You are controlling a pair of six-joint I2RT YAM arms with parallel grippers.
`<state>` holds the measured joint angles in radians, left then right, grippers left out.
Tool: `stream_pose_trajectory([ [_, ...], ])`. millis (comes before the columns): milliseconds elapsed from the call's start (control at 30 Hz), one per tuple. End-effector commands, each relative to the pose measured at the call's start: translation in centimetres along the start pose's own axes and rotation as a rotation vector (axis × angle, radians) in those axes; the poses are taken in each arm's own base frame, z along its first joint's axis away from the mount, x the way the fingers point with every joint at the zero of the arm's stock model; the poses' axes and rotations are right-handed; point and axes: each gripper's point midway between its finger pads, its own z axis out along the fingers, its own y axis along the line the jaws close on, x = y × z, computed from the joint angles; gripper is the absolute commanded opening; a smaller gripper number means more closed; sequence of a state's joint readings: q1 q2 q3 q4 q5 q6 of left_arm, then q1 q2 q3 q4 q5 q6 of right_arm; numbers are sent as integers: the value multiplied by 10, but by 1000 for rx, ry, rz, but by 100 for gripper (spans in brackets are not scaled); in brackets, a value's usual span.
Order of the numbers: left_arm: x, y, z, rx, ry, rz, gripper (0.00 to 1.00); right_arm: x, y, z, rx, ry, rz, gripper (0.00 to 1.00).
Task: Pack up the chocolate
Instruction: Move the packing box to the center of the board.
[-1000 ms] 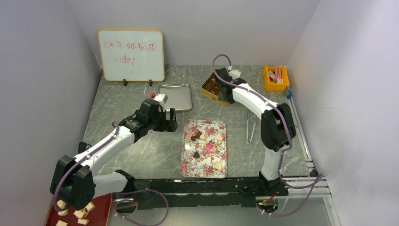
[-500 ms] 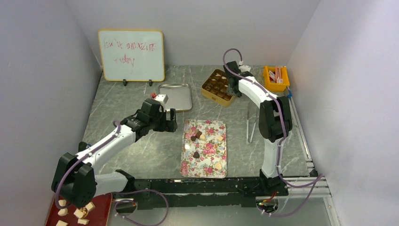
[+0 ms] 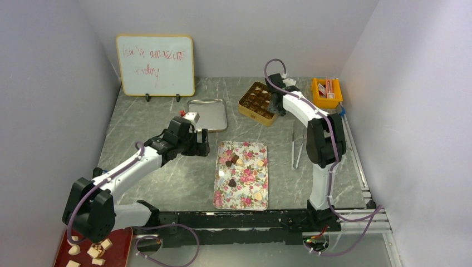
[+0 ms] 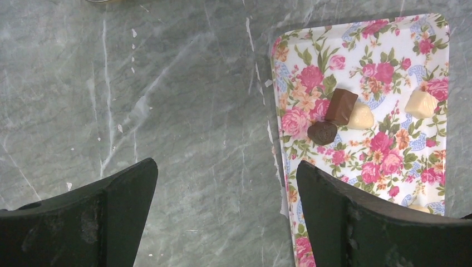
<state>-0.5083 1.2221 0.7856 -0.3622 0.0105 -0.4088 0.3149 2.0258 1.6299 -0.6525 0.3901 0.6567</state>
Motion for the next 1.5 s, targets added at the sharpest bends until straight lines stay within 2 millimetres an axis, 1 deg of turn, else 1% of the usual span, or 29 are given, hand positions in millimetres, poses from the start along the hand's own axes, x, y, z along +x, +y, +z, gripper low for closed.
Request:
stream_pose_trajectory([
  [0, -21, -9, -2, 20, -54, -4, 100, -7, 5, 2, -24, -19, 9, 32],
  [600, -19, -8, 1, 13, -48, -8, 100, 15, 3, 19, -19, 37, -18, 31],
  [733, -17, -7, 2, 11, -44, -10, 100, 20, 1, 23, -17, 50, -35, 26],
  [833, -17, -7, 3, 11, -43, -12, 100, 22, -2, 26, -13, 58, -52, 22],
  [967, -17, -7, 5, 12, -44, -15, 100, 23, -7, 29, -1, 67, -85, 18],
  [1233, -16, -9, 8, 22, -47, -27, 100, 26, -12, 27, -11, 80, -183, 13],
  [1467, -18, -12, 9, 39, -55, -36, 100, 29, -19, 18, -28, 85, -263, 12],
])
